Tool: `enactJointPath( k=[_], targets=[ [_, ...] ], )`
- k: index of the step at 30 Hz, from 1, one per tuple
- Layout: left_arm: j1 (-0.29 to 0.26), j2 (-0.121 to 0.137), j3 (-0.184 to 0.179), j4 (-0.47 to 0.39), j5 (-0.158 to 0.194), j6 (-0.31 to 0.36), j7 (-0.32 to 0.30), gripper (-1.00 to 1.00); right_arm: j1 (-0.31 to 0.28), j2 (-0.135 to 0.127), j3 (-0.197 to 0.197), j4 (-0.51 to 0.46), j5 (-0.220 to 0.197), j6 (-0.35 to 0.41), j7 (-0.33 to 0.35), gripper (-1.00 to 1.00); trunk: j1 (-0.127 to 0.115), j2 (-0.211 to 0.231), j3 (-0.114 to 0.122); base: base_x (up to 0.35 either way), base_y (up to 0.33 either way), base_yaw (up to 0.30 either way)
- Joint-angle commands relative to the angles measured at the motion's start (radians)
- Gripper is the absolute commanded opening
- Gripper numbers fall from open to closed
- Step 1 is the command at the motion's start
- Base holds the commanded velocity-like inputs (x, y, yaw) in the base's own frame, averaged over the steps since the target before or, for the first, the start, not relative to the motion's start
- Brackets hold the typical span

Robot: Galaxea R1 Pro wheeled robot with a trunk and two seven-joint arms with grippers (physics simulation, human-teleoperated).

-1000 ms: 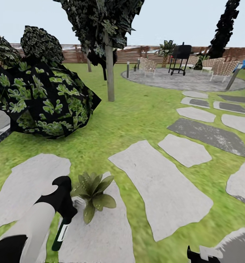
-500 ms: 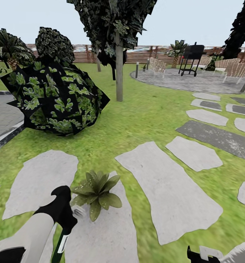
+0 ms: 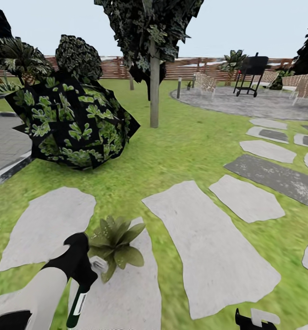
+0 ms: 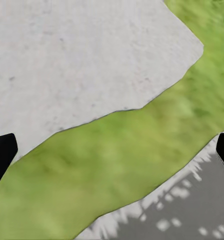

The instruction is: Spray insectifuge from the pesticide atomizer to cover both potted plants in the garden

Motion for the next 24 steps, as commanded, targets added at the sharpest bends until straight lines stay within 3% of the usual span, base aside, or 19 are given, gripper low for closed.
enactJointPath(
  k=[1,8,11,14,17,20,24],
  targets=[
    [-0.001,0.000,0.005,-0.001,-0.010,0.009,-0.010,-1.00,-0.001,0.000,-0.006,0.002,0.011,-0.003,-0.004,1.00,0.000,0.000,-0.001,-0.086,-0.227,0.273],
    [-0.001,-0.001,0.007,-0.002,-0.009,0.010,0.039,-1.00,-0.001,0.000,-0.005,0.002,0.011,-0.003,-0.004,1.00,0.000,0.000,-0.001,-0.135,-0.139,0.276],
    [-0.001,-0.003,0.010,-0.002,0.009,0.011,0.049,-1.00,-0.001,0.002,-0.006,0.002,0.011,-0.003,-0.004,1.00,0.000,0.000,-0.001,-0.009,-0.008,0.276],
    [-0.001,-0.004,0.018,-0.020,0.069,0.011,0.092,-1.00,-0.001,0.003,-0.006,0.002,0.011,-0.003,-0.004,1.00,0.000,0.000,-0.001,-0.001,-0.001,0.150],
    [-0.001,-0.004,0.041,-0.034,0.152,0.010,0.195,-1.00,-0.001,0.002,-0.006,0.002,0.011,-0.003,-0.004,1.00,0.000,0.000,-0.001,0.000,0.000,0.027],
    [-0.001,-0.001,0.047,-0.036,0.169,0.010,0.241,-1.00,-0.001,0.001,-0.006,0.002,0.011,-0.003,-0.004,1.00,0.000,0.000,-0.001,0.000,0.000,0.004],
    [-0.001,0.000,0.046,-0.035,0.170,0.010,0.250,-1.00,-0.001,0.002,-0.006,0.002,0.011,-0.003,-0.004,1.00,0.000,0.000,-0.001,0.000,0.000,0.134]
  ],
)
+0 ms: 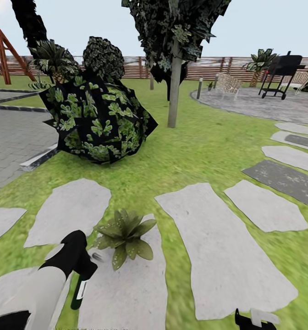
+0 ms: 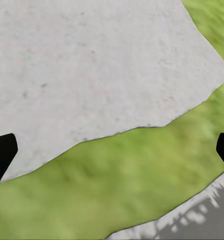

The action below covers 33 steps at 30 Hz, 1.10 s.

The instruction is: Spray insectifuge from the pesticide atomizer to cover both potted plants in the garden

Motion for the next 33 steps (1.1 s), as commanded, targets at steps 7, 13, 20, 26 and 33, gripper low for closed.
enactJointPath(
  k=[7,13,20,26,33],
  targets=[
    [-0.001,0.006,0.002,0.010,-0.021,0.006,-0.007,-1.00,-0.001,-0.001,-0.006,0.002,0.011,-0.003,-0.005,1.00,0.000,0.000,-0.001,0.060,-0.081,0.209],
    [0.002,0.006,0.001,0.012,-0.023,0.007,-0.005,-1.00,-0.001,-0.005,-0.006,0.002,0.012,-0.003,-0.005,1.00,0.000,0.000,-0.001,0.161,-0.226,0.013],
    [0.006,0.012,0.003,0.009,-0.021,0.006,-0.006,-1.00,-0.001,-0.006,-0.006,0.002,0.011,-0.003,-0.005,1.00,0.000,0.000,-0.001,0.182,-0.223,0.000],
    [0.000,0.012,-0.005,0.000,-0.019,0.008,-0.042,-1.00,-0.001,-0.004,-0.006,0.002,0.011,-0.003,-0.006,1.00,0.000,0.000,-0.001,0.265,-0.115,0.143],
    [-0.064,-0.014,-0.024,0.007,-0.114,0.012,-0.157,-1.00,-0.001,-0.003,-0.006,0.002,0.011,-0.003,-0.007,1.00,0.000,0.000,-0.001,0.027,-0.011,0.273]
  ],
)
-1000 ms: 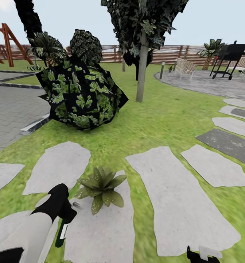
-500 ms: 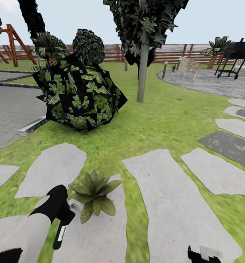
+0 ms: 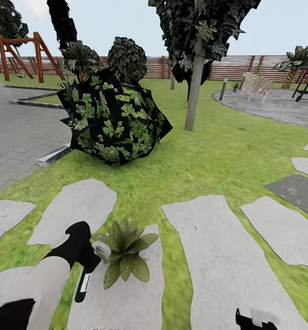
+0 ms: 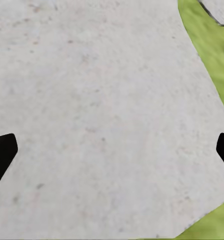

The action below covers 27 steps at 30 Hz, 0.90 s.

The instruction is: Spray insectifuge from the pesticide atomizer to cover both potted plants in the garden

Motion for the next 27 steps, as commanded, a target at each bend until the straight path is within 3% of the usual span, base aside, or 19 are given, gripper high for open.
enactJointPath(
  k=[1,4,6,8,10,13,16,27],
  targets=[
    [-0.015,-0.002,0.003,0.001,-0.017,0.007,-0.030,-1.00,-0.001,0.000,-0.006,0.002,0.011,-0.003,-0.005,1.00,0.000,0.000,-0.001,0.001,0.000,0.277],
    [-0.046,-0.003,-0.022,0.003,-0.037,0.007,-0.102,-1.00,-0.001,0.000,-0.006,0.002,0.011,-0.003,-0.005,1.00,0.000,0.000,-0.001,0.000,0.000,0.277],
    [-0.069,-0.005,-0.078,0.003,-0.079,0.010,-0.183,-1.00,-0.001,0.000,-0.006,0.002,0.011,-0.003,-0.005,1.00,0.000,0.000,-0.001,0.000,0.000,0.277],
    [-0.078,-0.005,-0.098,0.000,-0.104,0.025,-0.242,-1.00,-0.001,0.000,-0.006,0.002,0.011,-0.003,-0.005,1.00,0.000,0.000,-0.001,0.000,0.000,0.277],
    [-0.096,-0.005,-0.108,-0.003,-0.148,0.038,-0.282,-1.00,-0.001,0.000,-0.006,0.002,0.011,-0.003,-0.005,1.00,0.000,0.000,-0.001,0.000,0.000,0.277],
    [-0.117,-0.004,-0.113,0.001,-0.168,0.040,-0.353,-1.00,-0.001,-0.001,-0.006,0.002,0.011,-0.003,-0.005,1.00,0.000,0.000,-0.001,0.000,0.000,0.171],
    [-0.120,-0.003,-0.143,-0.007,-0.173,0.042,-0.354,-1.00,-0.001,-0.003,-0.006,0.002,0.011,-0.003,-0.005,1.00,0.000,0.000,-0.001,0.047,-0.073,0.025],
    [-0.120,-0.003,-0.145,-0.010,-0.173,0.042,-0.354,-1.00,-0.001,-0.003,-0.006,0.001,0.011,-0.003,-0.005,1.00,0.000,0.000,-0.001,0.105,-0.246,0.000]
  ],
)
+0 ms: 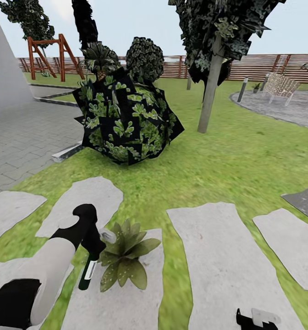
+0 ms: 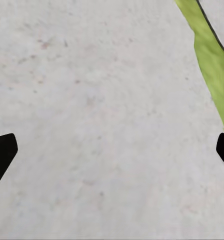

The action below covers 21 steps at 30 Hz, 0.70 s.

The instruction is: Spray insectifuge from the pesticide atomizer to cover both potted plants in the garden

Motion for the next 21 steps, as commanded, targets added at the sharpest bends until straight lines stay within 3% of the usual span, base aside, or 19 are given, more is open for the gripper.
enactJointPath(
  k=[1,8,14,21],
  targets=[
    [0.000,0.000,0.000,-0.001,-0.009,0.010,-0.010,-1.00,-0.001,0.000,-0.006,0.002,0.011,-0.003,-0.005,1.00,0.000,0.000,-0.001,0.005,-0.272,0.000],
    [0.001,0.001,-0.001,-0.001,-0.009,0.011,-0.010,-1.00,-0.001,0.000,-0.006,0.002,0.011,-0.003,-0.005,1.00,0.000,0.000,-0.001,0.001,-0.273,0.021],
    [0.001,0.006,-0.001,-0.001,-0.009,0.010,-0.010,-1.00,-0.001,0.000,-0.006,0.002,0.011,-0.003,-0.005,1.00,0.000,0.000,-0.001,0.079,-0.253,0.235],
    [-0.002,0.007,-0.019,0.007,-0.007,-0.004,-0.010,-1.00,-0.001,0.000,-0.006,0.001,0.011,-0.003,-0.005,1.00,0.000,0.000,-0.001,0.165,-0.038,0.156]
  ],
)
